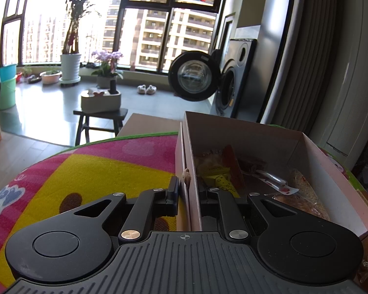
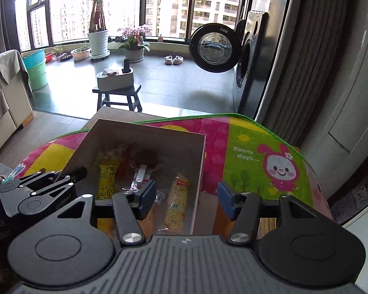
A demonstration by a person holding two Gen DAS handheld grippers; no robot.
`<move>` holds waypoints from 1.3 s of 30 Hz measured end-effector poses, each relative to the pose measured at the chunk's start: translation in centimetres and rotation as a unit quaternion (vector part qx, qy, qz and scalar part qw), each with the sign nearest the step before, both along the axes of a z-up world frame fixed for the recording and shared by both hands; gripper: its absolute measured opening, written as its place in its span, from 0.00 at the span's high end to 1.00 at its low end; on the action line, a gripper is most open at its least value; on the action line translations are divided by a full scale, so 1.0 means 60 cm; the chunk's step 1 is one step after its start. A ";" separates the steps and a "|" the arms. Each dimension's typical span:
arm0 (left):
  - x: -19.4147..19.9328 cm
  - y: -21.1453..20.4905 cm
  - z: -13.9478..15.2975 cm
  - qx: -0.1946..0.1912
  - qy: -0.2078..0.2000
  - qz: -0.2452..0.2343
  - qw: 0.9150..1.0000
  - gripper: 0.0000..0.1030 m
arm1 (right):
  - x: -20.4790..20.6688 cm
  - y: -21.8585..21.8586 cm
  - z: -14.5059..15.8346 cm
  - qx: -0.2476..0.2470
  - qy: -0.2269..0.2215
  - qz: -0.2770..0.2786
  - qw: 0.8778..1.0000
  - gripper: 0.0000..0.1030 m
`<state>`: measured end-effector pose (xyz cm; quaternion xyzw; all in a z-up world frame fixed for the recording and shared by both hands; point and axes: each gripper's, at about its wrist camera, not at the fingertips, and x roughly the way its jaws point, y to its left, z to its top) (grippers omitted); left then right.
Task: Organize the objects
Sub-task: 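Move the right tool over the white-and-green snack packet, then grasp the white-and-green snack packet with the right tool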
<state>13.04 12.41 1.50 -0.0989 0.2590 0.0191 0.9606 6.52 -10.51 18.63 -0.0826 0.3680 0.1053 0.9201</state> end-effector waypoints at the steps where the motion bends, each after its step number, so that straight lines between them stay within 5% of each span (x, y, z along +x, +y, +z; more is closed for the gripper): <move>1: 0.000 0.000 0.000 0.000 0.000 0.000 1.000 0.86 | -0.013 -0.011 0.003 0.001 -0.005 -0.004 1.000 0.37; 12: 0.000 0.000 0.000 0.001 0.000 0.000 1.000 0.86 | -0.206 -0.157 -0.051 -0.004 -0.054 -0.104 0.993 0.01; 19: -0.002 0.004 0.001 0.005 -0.001 0.001 1.000 0.86 | -0.258 -0.179 -0.141 -0.023 -0.025 -0.122 0.992 0.00; 30: -0.012 -0.013 -0.002 0.040 0.031 0.009 0.999 0.89 | -0.258 -0.213 -0.126 0.026 -0.113 -0.118 0.986 0.00; 34: -0.014 -0.025 0.005 0.071 0.043 0.009 0.996 0.90 | -0.252 -0.210 -0.134 0.001 -0.120 -0.075 0.990 0.00; 39: -0.014 -0.027 0.009 0.070 0.059 0.017 0.996 0.90 | -0.230 -0.195 -0.141 0.050 -0.080 -0.014 0.995 0.00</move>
